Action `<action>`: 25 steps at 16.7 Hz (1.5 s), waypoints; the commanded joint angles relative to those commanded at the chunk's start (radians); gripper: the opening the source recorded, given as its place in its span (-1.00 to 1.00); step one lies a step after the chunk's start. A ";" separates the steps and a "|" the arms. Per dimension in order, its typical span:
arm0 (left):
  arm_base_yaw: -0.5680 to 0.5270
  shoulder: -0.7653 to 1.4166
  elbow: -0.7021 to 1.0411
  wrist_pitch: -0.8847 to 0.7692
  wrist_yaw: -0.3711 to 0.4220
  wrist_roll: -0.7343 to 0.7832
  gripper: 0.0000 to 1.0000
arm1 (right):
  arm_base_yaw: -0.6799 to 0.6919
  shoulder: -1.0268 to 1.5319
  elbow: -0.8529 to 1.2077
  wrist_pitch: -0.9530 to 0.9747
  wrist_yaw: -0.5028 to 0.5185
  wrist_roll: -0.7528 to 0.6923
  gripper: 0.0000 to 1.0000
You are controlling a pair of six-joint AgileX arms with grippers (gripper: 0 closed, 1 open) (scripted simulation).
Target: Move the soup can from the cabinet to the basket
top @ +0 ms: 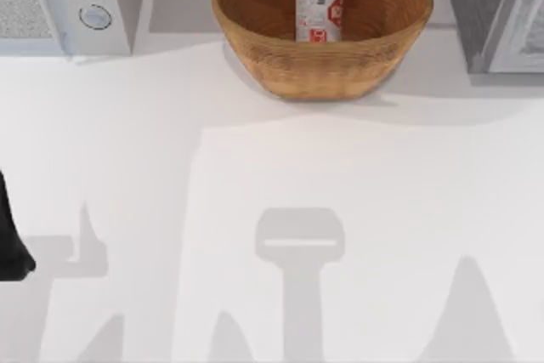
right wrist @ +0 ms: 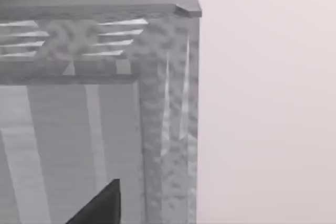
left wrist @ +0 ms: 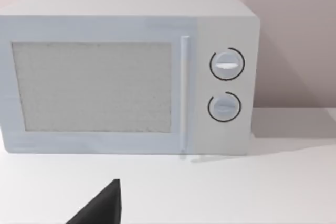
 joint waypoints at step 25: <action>0.000 0.000 0.000 0.000 0.000 0.000 1.00 | 0.599 -0.079 0.409 -0.507 0.616 0.000 1.00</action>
